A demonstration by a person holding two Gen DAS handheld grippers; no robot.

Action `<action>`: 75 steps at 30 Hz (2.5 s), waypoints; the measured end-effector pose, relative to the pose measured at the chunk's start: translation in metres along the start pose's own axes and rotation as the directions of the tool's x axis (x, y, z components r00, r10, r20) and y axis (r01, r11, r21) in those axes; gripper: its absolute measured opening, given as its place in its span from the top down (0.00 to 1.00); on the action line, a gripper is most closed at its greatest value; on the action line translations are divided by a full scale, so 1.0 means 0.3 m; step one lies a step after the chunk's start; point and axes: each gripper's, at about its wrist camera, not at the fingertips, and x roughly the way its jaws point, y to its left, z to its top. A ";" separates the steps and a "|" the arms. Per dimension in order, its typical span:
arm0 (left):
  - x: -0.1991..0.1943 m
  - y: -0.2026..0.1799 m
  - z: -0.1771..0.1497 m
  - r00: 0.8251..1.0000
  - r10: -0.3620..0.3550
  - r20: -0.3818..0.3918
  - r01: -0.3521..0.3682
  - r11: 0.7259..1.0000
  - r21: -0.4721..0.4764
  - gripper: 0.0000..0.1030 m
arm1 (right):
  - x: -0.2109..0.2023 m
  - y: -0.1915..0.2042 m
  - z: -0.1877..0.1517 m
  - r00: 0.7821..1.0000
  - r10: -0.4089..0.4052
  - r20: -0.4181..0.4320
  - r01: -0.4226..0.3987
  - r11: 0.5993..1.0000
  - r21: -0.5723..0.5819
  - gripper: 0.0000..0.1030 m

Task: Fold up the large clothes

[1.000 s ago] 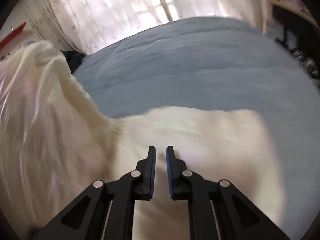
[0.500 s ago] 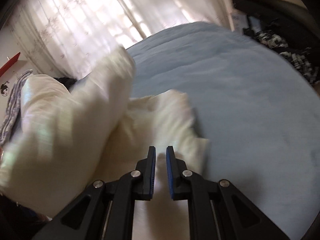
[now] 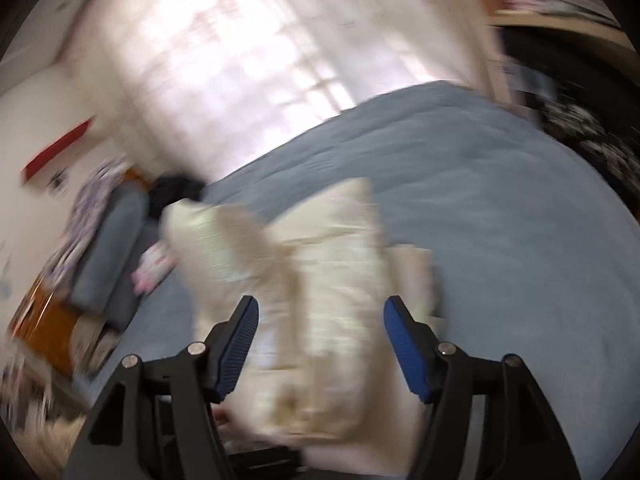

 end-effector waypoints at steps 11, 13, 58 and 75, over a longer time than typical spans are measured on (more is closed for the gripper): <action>-0.054 0.035 -0.057 0.996 -0.078 0.038 0.077 0.996 0.046 0.13 | 0.301 0.266 0.091 0.981 -0.017 -0.191 -0.044 0.950 -0.309 0.36; -0.076 0.067 -0.085 0.993 -0.109 0.050 0.107 0.993 0.049 0.13 | 0.330 0.242 0.099 0.977 -0.005 -0.211 -0.051 0.965 -0.258 0.37; 0.502 0.614 -0.336 0.916 -0.401 -0.013 0.196 0.477 -0.857 0.00 | 0.404 -0.296 -0.239 0.993 0.064 0.099 -0.092 0.944 0.315 0.64; 0.540 0.534 -0.377 0.940 -0.341 0.009 0.188 0.498 -0.847 0.00 | 0.412 -0.240 -0.228 0.999 -0.004 0.051 -0.009 0.965 0.261 0.64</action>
